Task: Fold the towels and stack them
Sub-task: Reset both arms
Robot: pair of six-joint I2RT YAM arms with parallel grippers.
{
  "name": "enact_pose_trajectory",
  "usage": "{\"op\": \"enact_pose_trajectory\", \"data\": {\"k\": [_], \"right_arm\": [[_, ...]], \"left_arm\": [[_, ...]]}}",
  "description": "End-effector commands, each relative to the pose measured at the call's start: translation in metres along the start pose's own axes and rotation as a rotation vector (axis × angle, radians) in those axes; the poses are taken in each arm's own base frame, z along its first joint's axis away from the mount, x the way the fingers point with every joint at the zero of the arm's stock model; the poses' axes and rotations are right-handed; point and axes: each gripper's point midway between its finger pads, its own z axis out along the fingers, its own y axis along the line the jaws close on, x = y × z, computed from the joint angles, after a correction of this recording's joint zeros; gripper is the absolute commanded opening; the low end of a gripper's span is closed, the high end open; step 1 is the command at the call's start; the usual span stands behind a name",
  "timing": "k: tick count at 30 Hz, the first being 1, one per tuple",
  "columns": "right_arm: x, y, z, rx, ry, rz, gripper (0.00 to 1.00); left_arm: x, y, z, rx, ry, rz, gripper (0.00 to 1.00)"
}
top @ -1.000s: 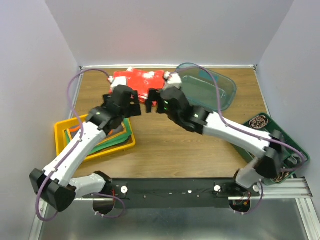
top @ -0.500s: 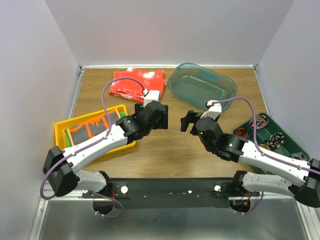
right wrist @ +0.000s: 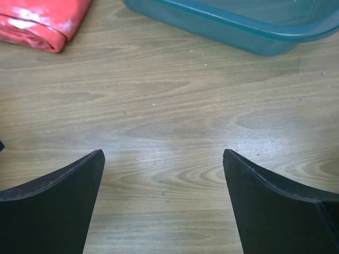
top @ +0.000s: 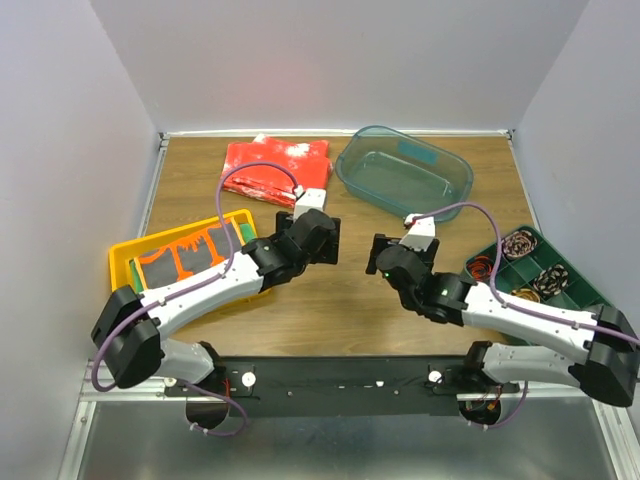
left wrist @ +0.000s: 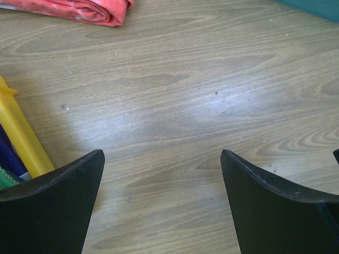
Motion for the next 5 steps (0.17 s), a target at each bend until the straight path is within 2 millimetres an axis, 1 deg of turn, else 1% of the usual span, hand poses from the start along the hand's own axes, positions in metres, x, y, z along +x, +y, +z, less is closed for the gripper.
{"op": "enact_pose_trajectory", "data": {"k": [1,3,4,5], "right_arm": [[-0.01,0.001,0.008,0.056,-0.035,-0.046,1.0],[-0.013,0.006,0.009,0.045,-0.032,-0.054,1.0],[-0.014,0.008,0.009,0.039,-0.032,-0.056,1.0],[-0.012,0.011,0.009,0.028,-0.024,-0.071,1.0]], "left_arm": [[-0.01,-0.005,0.006,-0.009,-0.035,0.018,0.99],[-0.01,-0.006,0.006,0.0,-0.039,0.012,0.99],[-0.013,-0.008,0.004,0.011,-0.053,0.001,0.99],[-0.011,-0.006,0.003,0.01,-0.052,-0.003,0.99]]}}
